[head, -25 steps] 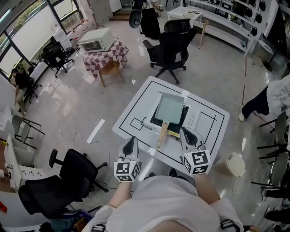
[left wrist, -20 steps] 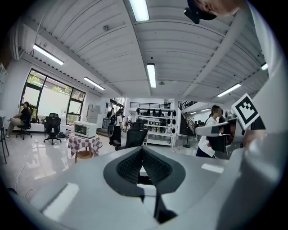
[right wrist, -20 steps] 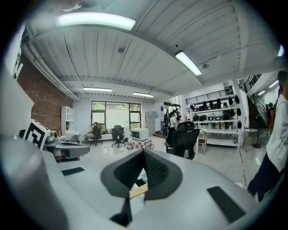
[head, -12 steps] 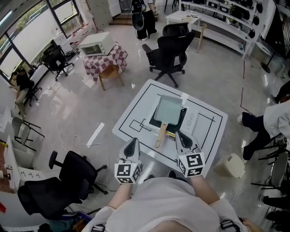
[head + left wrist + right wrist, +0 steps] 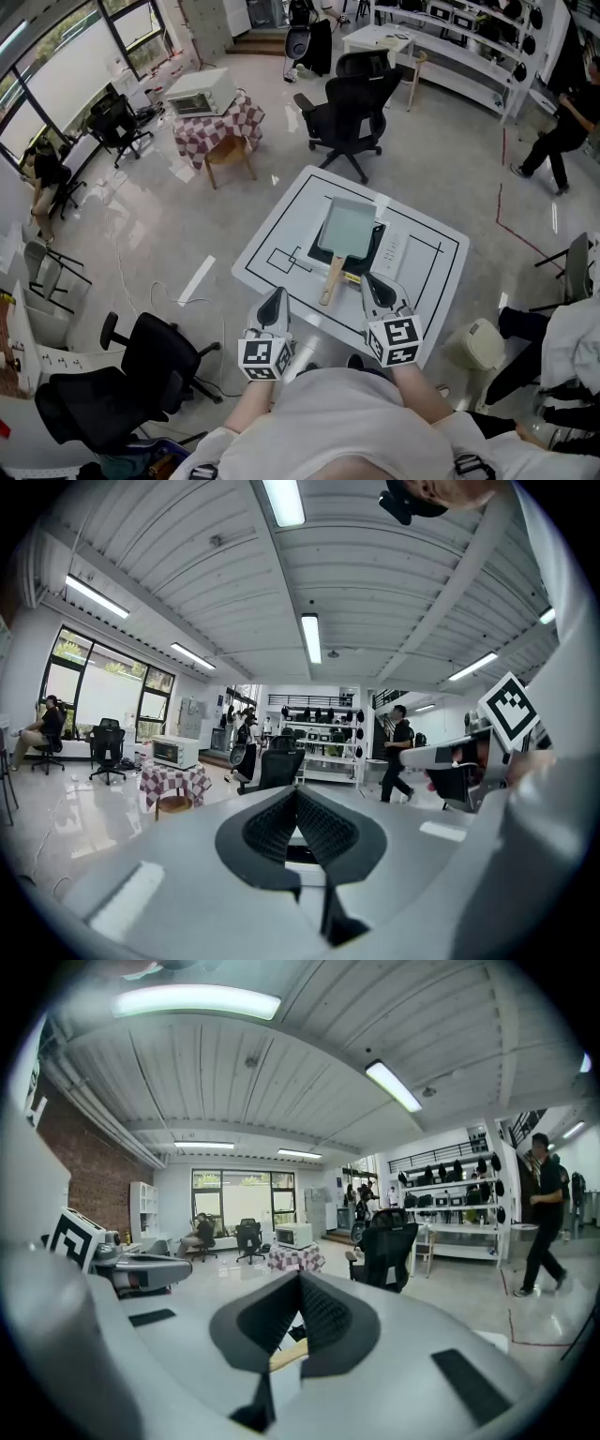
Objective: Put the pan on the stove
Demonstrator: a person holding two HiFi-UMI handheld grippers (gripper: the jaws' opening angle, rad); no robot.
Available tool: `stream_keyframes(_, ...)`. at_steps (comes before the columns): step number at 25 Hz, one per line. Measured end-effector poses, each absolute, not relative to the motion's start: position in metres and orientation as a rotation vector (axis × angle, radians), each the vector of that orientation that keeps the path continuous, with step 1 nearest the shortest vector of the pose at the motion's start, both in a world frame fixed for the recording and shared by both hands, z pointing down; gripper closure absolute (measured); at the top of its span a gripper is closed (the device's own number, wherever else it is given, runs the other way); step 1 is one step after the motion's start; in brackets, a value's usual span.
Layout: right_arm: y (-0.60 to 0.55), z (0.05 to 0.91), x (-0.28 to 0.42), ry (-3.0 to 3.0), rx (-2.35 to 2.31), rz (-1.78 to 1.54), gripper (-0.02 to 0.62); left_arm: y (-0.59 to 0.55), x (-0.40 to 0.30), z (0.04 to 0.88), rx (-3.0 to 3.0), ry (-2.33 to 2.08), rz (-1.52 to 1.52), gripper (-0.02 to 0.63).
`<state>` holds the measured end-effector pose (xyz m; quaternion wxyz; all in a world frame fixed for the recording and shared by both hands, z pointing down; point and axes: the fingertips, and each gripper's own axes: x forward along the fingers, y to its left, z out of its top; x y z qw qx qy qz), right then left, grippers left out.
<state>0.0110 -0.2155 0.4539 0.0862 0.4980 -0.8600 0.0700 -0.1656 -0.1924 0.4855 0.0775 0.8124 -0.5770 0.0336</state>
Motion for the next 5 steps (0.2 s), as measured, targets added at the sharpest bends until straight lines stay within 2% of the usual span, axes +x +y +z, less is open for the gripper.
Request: stream_keyframes(5, -0.2134, 0.4548, 0.012, -2.558, 1.491, 0.212, 0.588, -0.1896, -0.1655, 0.4866, 2.436, -1.725, 0.1, 0.595)
